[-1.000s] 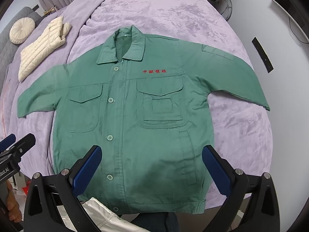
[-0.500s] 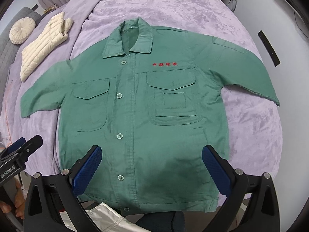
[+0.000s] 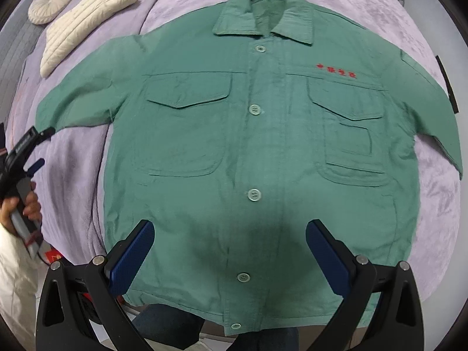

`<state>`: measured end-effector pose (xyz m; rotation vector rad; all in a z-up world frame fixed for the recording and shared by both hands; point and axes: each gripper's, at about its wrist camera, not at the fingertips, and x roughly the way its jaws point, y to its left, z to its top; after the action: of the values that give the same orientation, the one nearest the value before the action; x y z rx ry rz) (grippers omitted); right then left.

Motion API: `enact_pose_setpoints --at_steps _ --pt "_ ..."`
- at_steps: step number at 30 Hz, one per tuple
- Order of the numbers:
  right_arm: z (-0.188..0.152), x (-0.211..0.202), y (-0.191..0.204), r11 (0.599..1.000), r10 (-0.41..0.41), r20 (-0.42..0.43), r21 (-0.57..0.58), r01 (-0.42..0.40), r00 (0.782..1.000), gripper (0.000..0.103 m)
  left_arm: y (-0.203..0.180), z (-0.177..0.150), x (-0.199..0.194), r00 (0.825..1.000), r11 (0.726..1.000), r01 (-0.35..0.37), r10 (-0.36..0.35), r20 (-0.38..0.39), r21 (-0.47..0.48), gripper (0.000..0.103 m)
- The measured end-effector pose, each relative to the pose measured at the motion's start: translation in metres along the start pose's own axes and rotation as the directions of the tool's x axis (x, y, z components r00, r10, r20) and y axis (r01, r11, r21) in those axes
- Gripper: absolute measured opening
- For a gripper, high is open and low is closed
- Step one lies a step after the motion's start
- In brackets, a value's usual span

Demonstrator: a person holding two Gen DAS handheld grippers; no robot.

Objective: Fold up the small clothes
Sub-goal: 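Grasp the green jacket's sleeve cuff with the left gripper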

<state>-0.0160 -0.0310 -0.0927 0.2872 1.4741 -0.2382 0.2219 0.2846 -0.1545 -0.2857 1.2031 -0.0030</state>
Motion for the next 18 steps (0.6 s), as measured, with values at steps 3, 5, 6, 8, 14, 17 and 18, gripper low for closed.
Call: enact_pose_setpoints --at_steps 3,5,6,8,14,17,18 --pt "0.005 0.018 0.018 0.999 0.021 -0.019 -0.039 -0.021 1.0 0.103 0.046 0.032 0.024 0.998 0.99 0.042 -0.036 0.048 -0.132 0.103" --pt "0.008 0.029 0.027 0.998 0.022 -0.039 -0.053 -0.024 0.999 0.103 0.069 0.05 0.044 0.997 0.98 0.058 -0.048 0.058 -0.19 0.103" --pt "0.01 0.033 0.031 0.998 0.022 -0.047 -0.058 -0.025 0.999 0.103 0.078 0.057 0.052 0.996 0.974 0.071 -0.059 0.061 -0.215 0.103" --pt "0.013 0.04 0.036 0.998 0.023 -0.056 -0.065 -0.027 0.998 0.103 0.091 0.065 0.066 0.994 0.96 0.101 -0.086 0.071 -0.26 0.103" --pt "0.014 0.043 0.038 0.998 0.029 -0.048 -0.061 -0.032 0.998 0.103 0.111 0.085 0.067 0.985 0.931 0.143 -0.099 0.144 -0.337 0.02" --pt "0.011 0.041 0.031 0.998 0.044 -0.034 -0.032 -0.045 0.998 0.103 0.114 0.09 0.064 0.967 0.913 0.238 -0.188 0.174 -0.332 0.009" --pt "0.009 0.04 0.027 0.999 0.05 -0.029 -0.019 -0.05 0.998 0.103 0.111 0.091 0.058 0.962 0.921 0.246 -0.194 0.191 -0.303 0.009"
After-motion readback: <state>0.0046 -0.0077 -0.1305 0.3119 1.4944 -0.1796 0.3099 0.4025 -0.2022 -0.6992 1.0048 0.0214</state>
